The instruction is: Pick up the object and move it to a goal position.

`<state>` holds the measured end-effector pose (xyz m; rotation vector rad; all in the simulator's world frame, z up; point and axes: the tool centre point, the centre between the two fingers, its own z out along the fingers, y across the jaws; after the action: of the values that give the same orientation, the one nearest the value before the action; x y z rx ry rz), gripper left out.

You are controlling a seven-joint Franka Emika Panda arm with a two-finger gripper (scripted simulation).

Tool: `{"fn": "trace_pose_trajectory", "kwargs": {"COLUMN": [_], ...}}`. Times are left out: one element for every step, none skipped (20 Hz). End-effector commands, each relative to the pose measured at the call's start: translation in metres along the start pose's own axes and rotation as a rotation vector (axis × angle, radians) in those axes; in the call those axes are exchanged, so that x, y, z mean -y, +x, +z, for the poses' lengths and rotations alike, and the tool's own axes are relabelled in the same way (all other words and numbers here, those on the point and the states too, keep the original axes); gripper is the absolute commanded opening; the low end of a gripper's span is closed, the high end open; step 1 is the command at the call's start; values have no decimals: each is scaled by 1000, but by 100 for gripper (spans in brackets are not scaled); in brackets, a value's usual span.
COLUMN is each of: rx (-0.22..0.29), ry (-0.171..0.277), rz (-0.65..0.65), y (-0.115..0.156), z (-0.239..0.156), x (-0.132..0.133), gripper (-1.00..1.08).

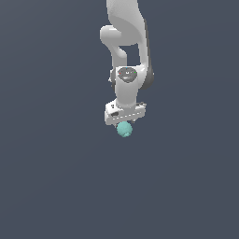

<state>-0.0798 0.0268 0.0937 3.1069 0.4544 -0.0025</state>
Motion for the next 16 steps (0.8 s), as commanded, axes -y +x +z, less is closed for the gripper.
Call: {"fn": "trace_pose_trajectory", "kwargs": {"rx": [-2,-2,-2,-1,-1,-1,-1,-1,-1,-1,-1,-1,-1,-1,-1,-2], "ry": [1,1,1,1,1,1,1,1,1,1,1,1,1,1,1,1], "rz": [-10,-11,-12,-9,-9,-9,-9,-9,-10,-10,-10,-10,-10,-11,-11,-12], "y": [-3,-4,-4,-3,-3,-3,-3,-3,-3,-4,-4,-4,-4,-4,-5,-5], "z": [3,3,3,2,3,4,5,7,10,13,17,21,26,32,36,40], "x": [2,3,3,2,2,2,2,2,2,2,2,3,3,3,3,3], "gripper": [100,100,100,100,100,100,100,100,100,100,100,100,100,100,100,100]}}
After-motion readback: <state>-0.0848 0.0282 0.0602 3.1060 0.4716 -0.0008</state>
